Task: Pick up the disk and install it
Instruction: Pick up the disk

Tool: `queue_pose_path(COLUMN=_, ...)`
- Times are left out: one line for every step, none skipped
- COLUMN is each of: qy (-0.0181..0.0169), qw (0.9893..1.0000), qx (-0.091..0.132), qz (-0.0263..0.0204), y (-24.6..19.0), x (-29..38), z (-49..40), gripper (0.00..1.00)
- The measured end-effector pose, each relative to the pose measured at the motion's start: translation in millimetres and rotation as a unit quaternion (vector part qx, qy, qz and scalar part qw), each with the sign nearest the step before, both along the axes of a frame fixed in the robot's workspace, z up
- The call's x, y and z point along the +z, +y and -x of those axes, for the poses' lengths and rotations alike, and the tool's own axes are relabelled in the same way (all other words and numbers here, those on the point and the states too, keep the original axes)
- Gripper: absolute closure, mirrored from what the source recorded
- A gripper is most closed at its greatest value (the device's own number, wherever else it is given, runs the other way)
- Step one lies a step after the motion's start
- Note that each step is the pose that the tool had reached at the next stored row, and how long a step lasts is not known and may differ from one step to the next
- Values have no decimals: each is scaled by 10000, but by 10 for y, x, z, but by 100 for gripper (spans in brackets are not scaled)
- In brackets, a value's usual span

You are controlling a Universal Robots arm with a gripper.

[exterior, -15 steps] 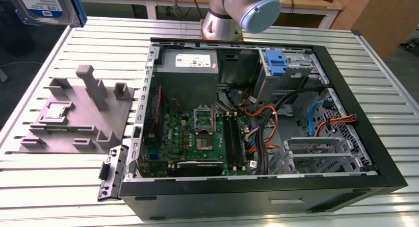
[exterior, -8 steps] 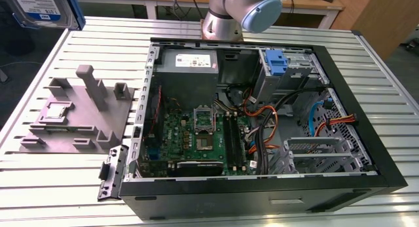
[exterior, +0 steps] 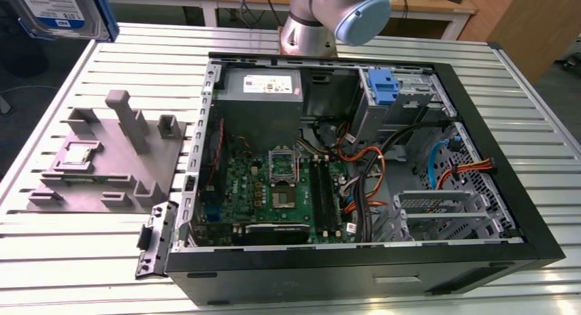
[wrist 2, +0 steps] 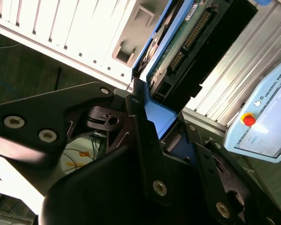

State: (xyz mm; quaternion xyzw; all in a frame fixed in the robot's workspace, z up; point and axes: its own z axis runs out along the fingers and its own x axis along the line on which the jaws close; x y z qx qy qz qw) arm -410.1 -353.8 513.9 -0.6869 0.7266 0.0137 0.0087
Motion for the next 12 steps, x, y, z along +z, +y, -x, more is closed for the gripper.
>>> queue_pose_path(qy=0, qw=10000, qx=0, qz=0, y=0, x=0, z=-4, gripper=64)
queue_pose_path(qy=0, qw=10000, qx=0, qz=0, y=0, x=0, z=-8, gripper=64)
queue_pose_path(qy=0, qw=10000, qx=0, qz=0, y=0, x=0, z=-12, gripper=64)
queue_pose_path(qy=0, qw=10000, qx=0, qz=0, y=0, x=0, z=-17, gripper=64)
queue_pose_path(qy=0, qw=10000, qx=0, qz=0, y=0, x=0, z=-22, gripper=64)
queue_pose_path(qy=0, qw=10000, qx=0, qz=0, y=0, x=0, z=-27, gripper=64)
queue_pose_path(qy=0, qw=10000, qx=0, qz=0, y=0, x=0, z=-31, gripper=64)
queue_pose_path(qy=0, qw=10000, qx=0, qz=0, y=0, x=0, z=-35, gripper=64)
queue_pose_path(qy=0, qw=10000, qx=0, qz=-1, y=0, x=0, z=-39, gripper=64)
queue_pose_path(qy=0, qw=10000, qx=0, qz=-1, y=0, x=0, z=-40, gripper=64)
queue_pose_path(qy=0, qw=10000, qx=0, qz=-1, y=0, x=0, z=-43, gripper=64)
queue_pose_path(qy=0, qw=10000, qx=0, qz=-2, y=0, x=0, z=-44, gripper=64)
